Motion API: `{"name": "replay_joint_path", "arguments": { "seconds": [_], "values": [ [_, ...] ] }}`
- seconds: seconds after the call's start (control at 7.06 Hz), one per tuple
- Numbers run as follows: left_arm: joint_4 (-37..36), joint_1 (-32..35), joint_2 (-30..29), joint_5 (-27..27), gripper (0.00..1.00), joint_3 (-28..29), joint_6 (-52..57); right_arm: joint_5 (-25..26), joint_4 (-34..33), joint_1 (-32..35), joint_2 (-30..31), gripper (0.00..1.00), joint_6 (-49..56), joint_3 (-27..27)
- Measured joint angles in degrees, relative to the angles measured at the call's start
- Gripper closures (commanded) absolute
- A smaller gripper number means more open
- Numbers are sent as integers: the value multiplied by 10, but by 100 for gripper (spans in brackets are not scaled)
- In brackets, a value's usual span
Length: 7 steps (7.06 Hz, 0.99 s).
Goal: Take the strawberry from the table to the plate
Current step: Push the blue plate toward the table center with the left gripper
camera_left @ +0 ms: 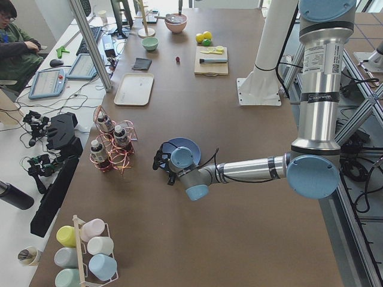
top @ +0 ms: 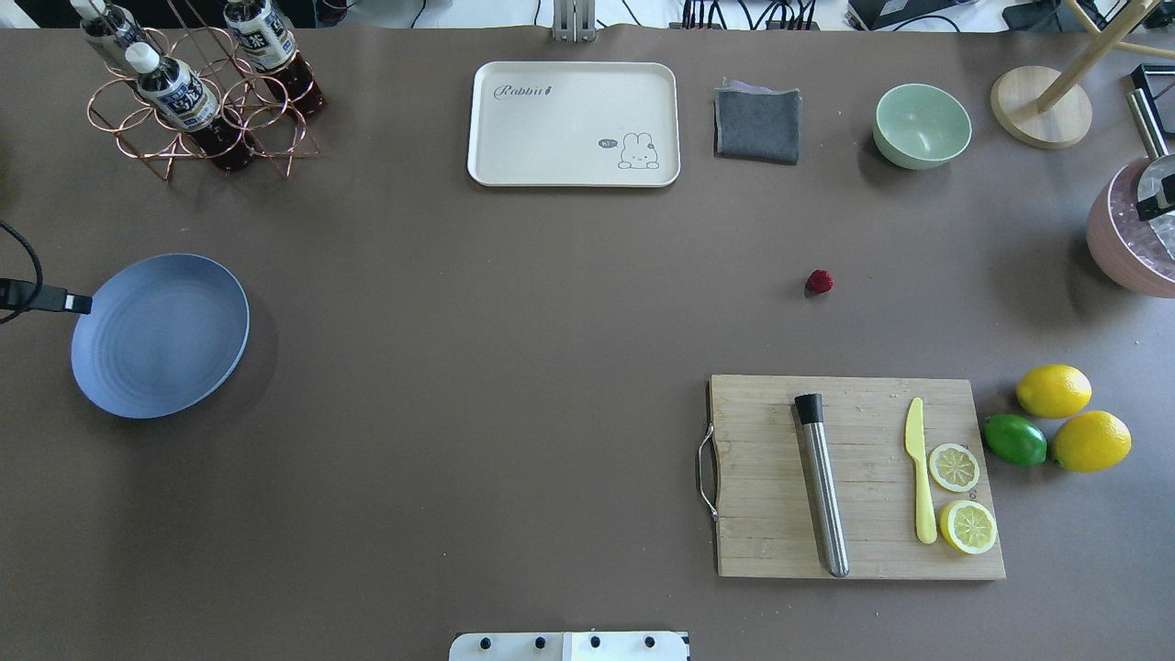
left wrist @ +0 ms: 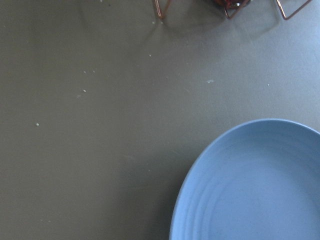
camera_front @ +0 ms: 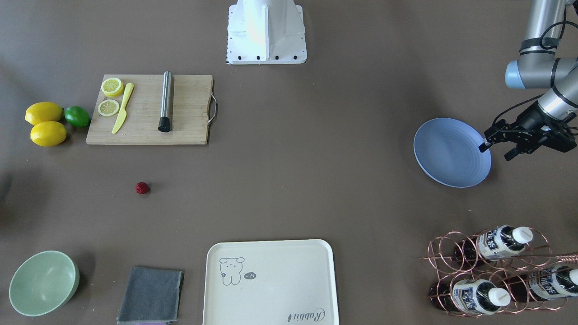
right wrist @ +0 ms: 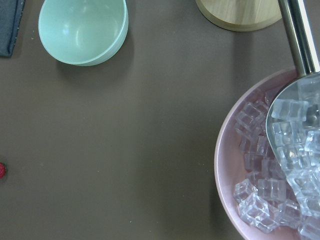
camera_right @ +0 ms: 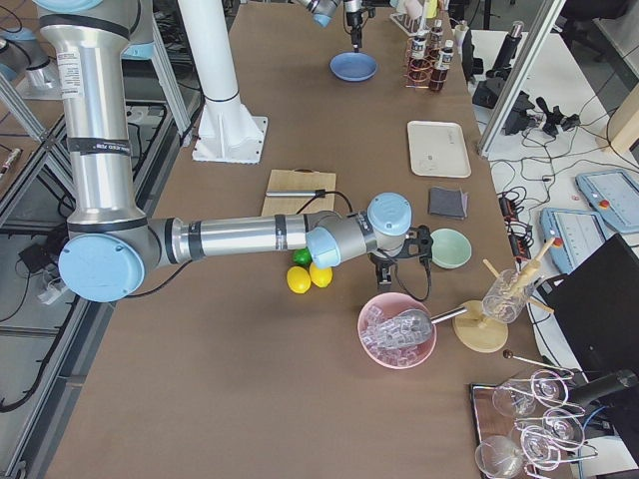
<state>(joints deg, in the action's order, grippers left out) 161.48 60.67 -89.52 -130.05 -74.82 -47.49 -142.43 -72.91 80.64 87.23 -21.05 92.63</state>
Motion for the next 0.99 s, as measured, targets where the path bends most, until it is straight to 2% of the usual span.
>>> {"name": "replay_joint_path", "arguments": {
  "seconds": [0.14, 0.43, 0.57, 0.71, 0.85, 0.99],
  "values": [
    [10, -10, 0, 2, 30, 2, -1, 1, 0, 0, 0, 0, -1, 0],
    [25, -24, 0, 5, 31, 13, 0, 3, 0, 0, -1, 0, -2, -4],
    [27, -26, 0, 5, 53, 16, 1, 3, 0, 0, -1, 0, -2, -4],
    [27, -27, 0, 4, 70, 16, 2, 3, 0, 0, -1, 0, -2, -4],
    [27, -27, 0, 4, 96, 16, 1, 3, 0, 0, -1, 0, -2, -3],
    [27, -27, 1, 2, 100, 17, 0, 3, 0, 0, -1, 0, -3, -3]
  ]
}}
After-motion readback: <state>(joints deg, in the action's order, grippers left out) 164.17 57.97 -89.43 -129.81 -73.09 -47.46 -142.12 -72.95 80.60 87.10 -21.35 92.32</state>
